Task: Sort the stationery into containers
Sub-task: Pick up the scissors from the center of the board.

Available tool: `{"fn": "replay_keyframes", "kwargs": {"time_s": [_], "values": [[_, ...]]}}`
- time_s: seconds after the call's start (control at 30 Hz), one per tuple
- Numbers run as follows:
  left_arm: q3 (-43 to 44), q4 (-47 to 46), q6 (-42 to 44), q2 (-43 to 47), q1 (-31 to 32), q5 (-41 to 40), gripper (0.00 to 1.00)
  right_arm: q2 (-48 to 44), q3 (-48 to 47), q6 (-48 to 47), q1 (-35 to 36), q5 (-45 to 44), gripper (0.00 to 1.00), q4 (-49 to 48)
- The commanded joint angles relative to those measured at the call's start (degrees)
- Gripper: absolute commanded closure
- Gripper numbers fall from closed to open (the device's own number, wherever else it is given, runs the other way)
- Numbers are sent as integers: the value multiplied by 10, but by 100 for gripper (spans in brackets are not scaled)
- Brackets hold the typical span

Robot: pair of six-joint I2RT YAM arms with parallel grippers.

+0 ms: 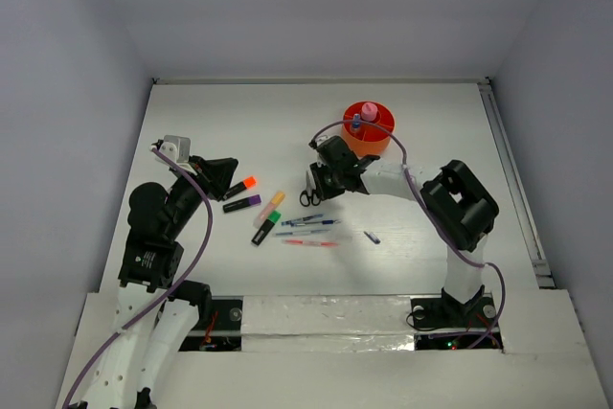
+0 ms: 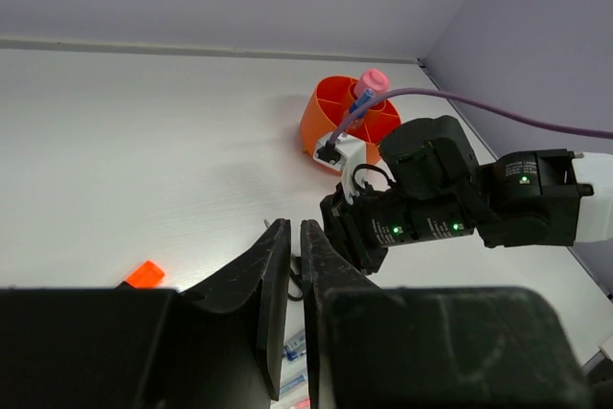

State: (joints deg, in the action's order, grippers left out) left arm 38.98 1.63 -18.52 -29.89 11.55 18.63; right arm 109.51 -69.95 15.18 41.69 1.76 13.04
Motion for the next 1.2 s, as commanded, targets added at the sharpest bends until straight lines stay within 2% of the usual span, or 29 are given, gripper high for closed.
{"fn": "replay_keyframes", "kwargs": {"time_s": [0.0,0.07,0.2,0.27,0.33,0.4,0.47,0.67,0.8,0.87,0.93,1.07,1.17], "values": [[7,-18,0,-2,2,1,93,13,-17,1,1,-14,73,6],[7,-17,0,-2,2,4,93,11,-12,-3,1,-32,76,12],[7,-17,-3,-1,2,-1,91,12,-12,-8,1,-43,92,24],[7,-18,-6,0,2,-1,90,8,-11,-10,1,-49,92,28],[6,-19,-9,-1,2,0,88,9,-11,-12,1,-67,82,32],[5,-22,-14,-4,2,1,87,12,-17,-16,1,-74,67,38],[4,-22,-16,-9,2,4,86,13,-18,-20,1,-78,66,38],[0,-18,-46,-30,2,-4,80,22,-20,-23,1,-68,74,38],[-1,8,-76,-54,2,-26,78,26,-18,-22,1,-41,84,39],[-1,17,-82,-66,2,-36,77,32,-17,-21,1,-29,86,40],[0,30,-89,-82,8,-38,77,33,-12,-18,1,-30,97,38],[-25,-2,-124,-102,25,-4,77,14,-2,-12,1,-44,100,20],[-38,-15,-143,-122,69,-20,76,-11,3,2,1,-62,100,1]]}}
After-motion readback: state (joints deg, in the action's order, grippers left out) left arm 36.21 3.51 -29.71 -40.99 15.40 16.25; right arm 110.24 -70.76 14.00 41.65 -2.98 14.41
